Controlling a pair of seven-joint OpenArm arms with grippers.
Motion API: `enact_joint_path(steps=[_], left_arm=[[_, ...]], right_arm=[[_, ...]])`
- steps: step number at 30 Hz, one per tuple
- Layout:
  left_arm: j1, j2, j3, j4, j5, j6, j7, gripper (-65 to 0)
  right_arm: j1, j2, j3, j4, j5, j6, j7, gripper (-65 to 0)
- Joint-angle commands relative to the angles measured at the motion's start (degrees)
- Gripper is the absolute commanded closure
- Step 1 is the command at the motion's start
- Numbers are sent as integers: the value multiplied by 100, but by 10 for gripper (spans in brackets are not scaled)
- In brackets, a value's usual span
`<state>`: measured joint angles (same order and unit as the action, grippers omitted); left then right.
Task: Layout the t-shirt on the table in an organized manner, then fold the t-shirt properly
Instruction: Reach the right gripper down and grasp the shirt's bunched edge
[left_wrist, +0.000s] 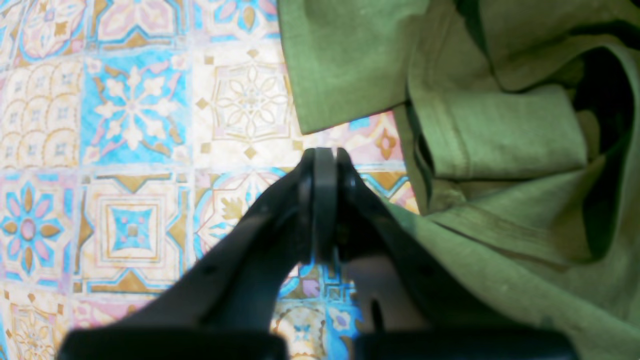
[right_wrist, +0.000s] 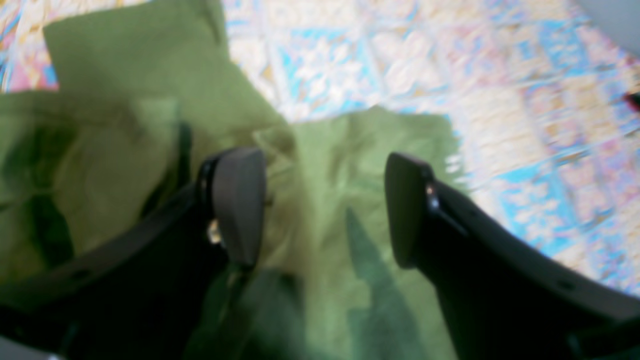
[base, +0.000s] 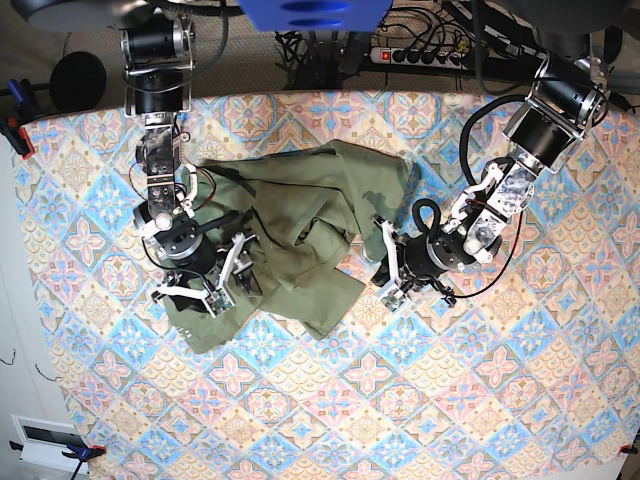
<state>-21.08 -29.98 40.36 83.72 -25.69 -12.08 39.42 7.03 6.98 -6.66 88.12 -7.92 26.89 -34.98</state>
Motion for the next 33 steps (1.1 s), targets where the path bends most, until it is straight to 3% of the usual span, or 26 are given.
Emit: enact_joint_path(steps=[1,13,16,20,24,29,33], left_arm=[[-138,-31,-67,98,-20,16,-122,0],[-173,-5,-67,98,-20,16,-122,0],[-191,4,-67,98,-20,16,-122,0],[-226,145,-75,98,-20,16,-122,0],[-384,347,-75,54,-11,25,-122,0],[-613,672,-84,10,-11,25,-122,0],[-824,1050,-84,-438,-20,25,-148,0]], right_arm=[[128,36,19,37,41,-30,136,-361],[128,36,28,-104,41,-30,118,-338],[128,36,46,-104,41,-30,4,-227],[128,36,63,-60,41,-30,-242,-6],[119,36,99,107,41,-30,-242,-6],[84,36,705,810,49,-30,-242,-2],[84,80,1215,1180,920,-30,-251,-2]])
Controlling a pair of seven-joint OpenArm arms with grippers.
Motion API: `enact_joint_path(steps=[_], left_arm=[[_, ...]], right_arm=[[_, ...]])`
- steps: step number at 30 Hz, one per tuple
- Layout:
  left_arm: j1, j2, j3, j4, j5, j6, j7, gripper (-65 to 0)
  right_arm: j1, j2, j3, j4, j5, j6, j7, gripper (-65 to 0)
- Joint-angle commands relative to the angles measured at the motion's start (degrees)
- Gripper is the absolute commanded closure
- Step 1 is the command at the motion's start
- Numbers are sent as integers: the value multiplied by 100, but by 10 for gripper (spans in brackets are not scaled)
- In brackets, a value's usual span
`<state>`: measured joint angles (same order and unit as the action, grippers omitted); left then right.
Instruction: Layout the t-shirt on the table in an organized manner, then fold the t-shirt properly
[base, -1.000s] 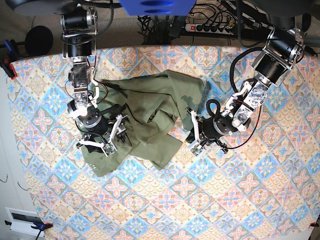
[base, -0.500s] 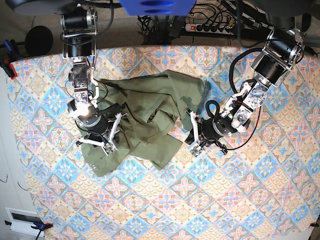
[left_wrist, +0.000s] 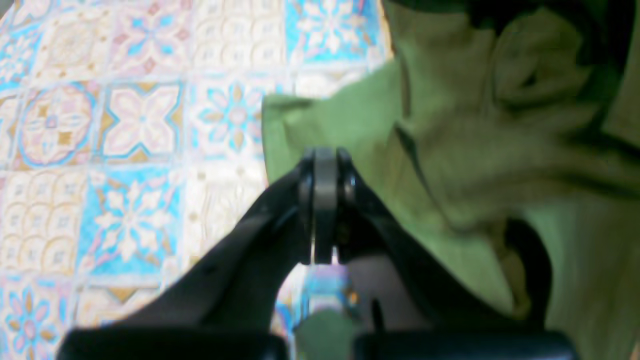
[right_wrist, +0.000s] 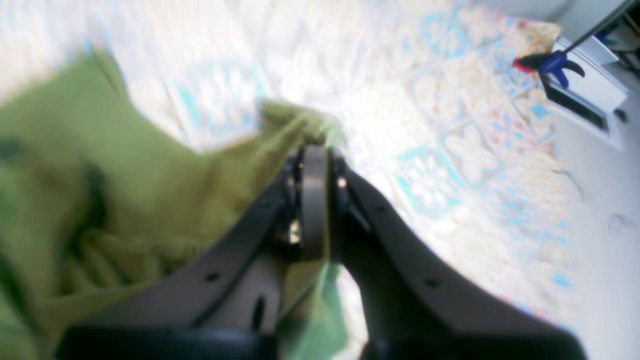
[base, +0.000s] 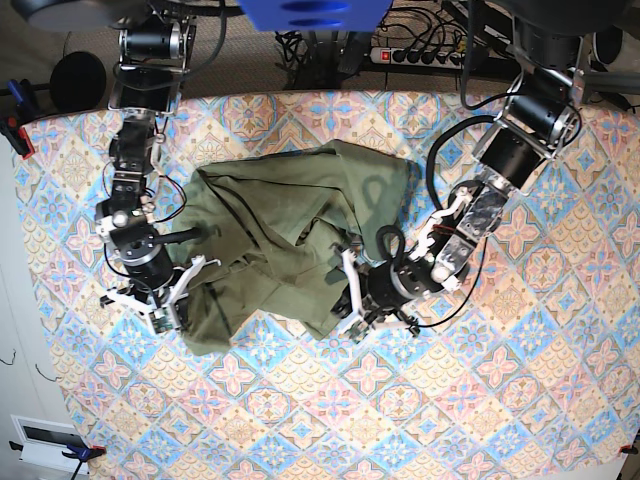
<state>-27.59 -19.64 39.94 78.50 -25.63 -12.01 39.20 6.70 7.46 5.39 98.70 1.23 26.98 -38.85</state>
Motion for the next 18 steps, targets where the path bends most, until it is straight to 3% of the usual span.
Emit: enact_joint_path(steps=[1,6,10,14,18], left_arm=[[-199,148,-43,-48,-26,10,-127,0],[-524,641,-8,-435,-26,-17,-127,0],[-770,843,353,-443,-17,-17,-118,-1],[-832,940,810,-610,-17,-17,-100,-106],[-832,948,942,-646,-17,-17,-100,-243]], right_arm=[[73,49,230,166,277,-39,136,-2],[-252,392,1189,201,1305,-39,-198,-2],[-261,621,1646,306,1569,-39,-216,-2],[-507,867,1830,306,1709,-39,-216,-2],[-569,876,2059,306,1903,-39,-207,-2]])
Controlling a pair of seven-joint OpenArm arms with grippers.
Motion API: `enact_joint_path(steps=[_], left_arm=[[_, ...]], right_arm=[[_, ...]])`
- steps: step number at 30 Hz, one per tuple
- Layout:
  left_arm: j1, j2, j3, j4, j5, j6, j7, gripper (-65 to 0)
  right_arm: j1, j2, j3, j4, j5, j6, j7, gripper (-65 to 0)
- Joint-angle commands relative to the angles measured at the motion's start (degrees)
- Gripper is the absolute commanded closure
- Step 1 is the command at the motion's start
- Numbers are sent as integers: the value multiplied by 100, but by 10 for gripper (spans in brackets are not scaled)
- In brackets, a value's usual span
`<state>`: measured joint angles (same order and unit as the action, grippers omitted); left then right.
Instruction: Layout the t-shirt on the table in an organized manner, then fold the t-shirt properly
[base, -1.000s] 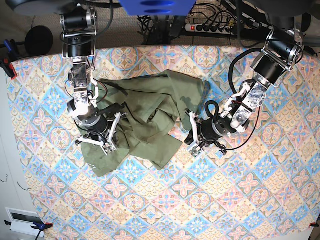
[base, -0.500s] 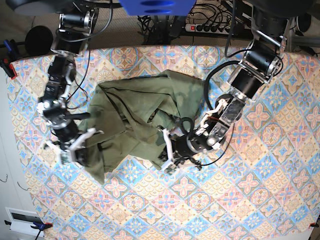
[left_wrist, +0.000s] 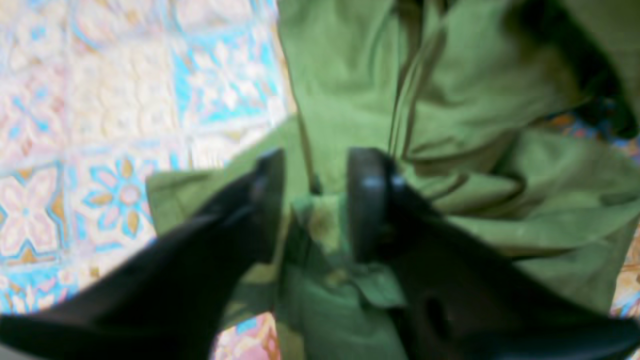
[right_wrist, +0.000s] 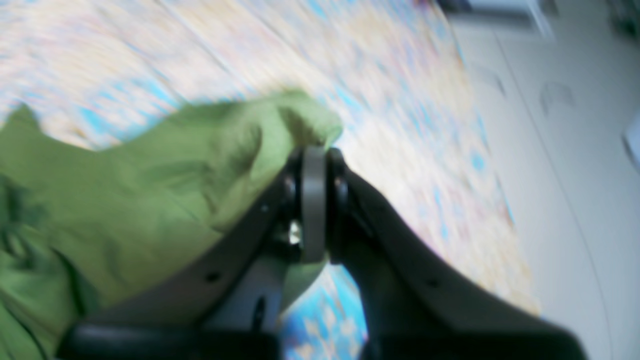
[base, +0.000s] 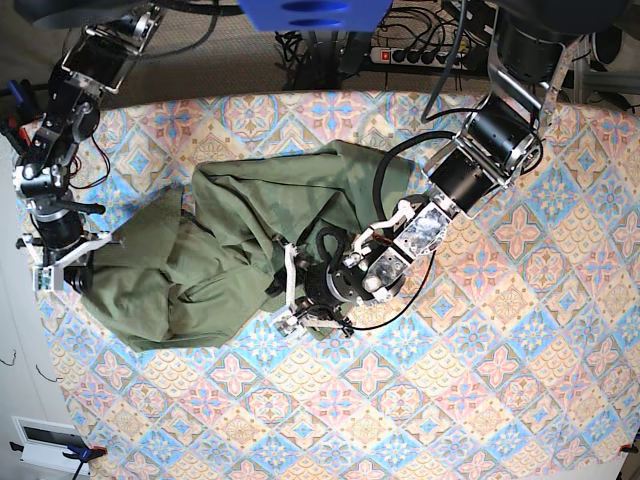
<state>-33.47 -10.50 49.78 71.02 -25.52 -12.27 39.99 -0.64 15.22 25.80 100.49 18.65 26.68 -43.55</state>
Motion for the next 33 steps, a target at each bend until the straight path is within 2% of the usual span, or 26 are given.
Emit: enact_joint_path(steps=[1,3,5,13,19,25,33], left_arm=[[-253,35,-6,102,-28,10,-179,-264],[-314,35,37,93,-28,10,-179,-303],[-341,17,37,67,-28,10,-179,-309],[-376,52,37,-487,-28,1,-188,-312],[-472,52,310,-557,-37,1,-205,-315],[-472,290,328,-900,-37,-8,-197,-315],[-472,413,767,-1164,-108,-8,-205,-310]], right_arm=[[166,100,44,127,187,-8,254,-2],[166,100,62,127,205,-8,254,-2],[166,100,62,127,205,-8,254,-2],[166,100,18,127,205,-8,254,-2],[166,100,18,127,205,-8,254,-2],[166,100,18,127,205,-8,254,-2],[166,100,18,285,205,-8,254,-2]])
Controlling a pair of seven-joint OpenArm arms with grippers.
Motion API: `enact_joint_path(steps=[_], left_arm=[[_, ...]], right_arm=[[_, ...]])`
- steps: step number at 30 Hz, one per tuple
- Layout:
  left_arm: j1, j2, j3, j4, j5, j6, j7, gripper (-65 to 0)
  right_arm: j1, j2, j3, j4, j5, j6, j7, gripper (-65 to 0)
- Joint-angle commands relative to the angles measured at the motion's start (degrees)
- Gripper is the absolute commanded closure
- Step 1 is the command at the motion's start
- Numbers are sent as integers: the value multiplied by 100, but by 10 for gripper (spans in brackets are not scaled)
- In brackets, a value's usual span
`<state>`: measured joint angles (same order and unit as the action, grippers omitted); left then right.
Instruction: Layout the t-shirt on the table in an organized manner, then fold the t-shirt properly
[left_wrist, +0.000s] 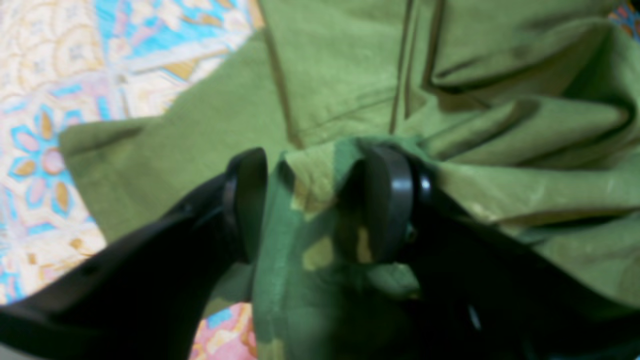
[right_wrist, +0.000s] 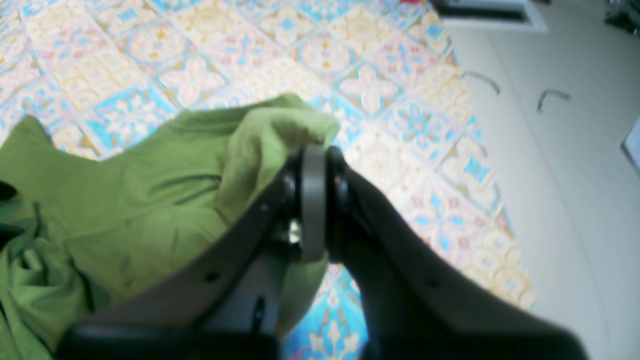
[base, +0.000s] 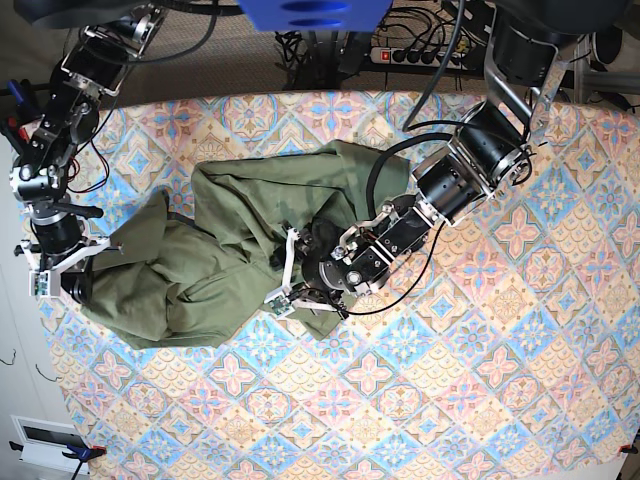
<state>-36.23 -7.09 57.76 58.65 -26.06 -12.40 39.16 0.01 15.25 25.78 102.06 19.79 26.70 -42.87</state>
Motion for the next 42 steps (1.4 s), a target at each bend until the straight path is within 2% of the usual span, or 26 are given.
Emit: enact_joint_path(steps=[1,3,5,7,9,11,18,20,24,29,33,36,40,42], left_arm=[[-197,133,-31,-6,-141,5,-122,-309],[-197,151,-31,-129,-334,5,-122,-304],[-197,151,-31,-155,-449,5,-122,-269],[-197,151,-22,-155,-510,5,-122,-200],[-188,151,-22,-155,-519,5,-122,-83],[-188,151,-22,-155,-519,5,-113,0],[-215,72,-83,-120,-528,5,-96,0],[-223,-95,-206,100,-545,5,-96,0],[-179,-508,-866,847,-598,5,-43,0],[-206,-992,-1701,1295,-1284,5,335,0],[-206,-1396,-2061,1576,-1811,5,405,0],[-179,-1598,-2070,1708,-2110,5,405,0],[-179,-1484,-1464,1735,-2145,5,405,-7],[-206,-1317,-1121,1629,-2136,5,405,-88]], right_arm=[[100,97,20,137,91,-10,186,-2],[100,97,20,137,91,-10,186,-2],[100,97,20,137,91,-10,186,-2],[100,97,29,137,91,-10,186,-2],[100,97,29,137,91,-10,186,-2],[100,97,29,146,91,-10,186,-2],[100,97,46,146,100,-10,186,-2],[100,97,46,146,100,-10,186,-2],[100,97,55,233,100,-10,204,-2],[100,97,55,233,109,-10,230,-2],[126,97,55,233,109,-10,230,-1],[100,97,55,233,109,-10,230,-1],[100,97,46,233,109,-10,230,-1],[91,97,46,233,109,-10,230,-1]])
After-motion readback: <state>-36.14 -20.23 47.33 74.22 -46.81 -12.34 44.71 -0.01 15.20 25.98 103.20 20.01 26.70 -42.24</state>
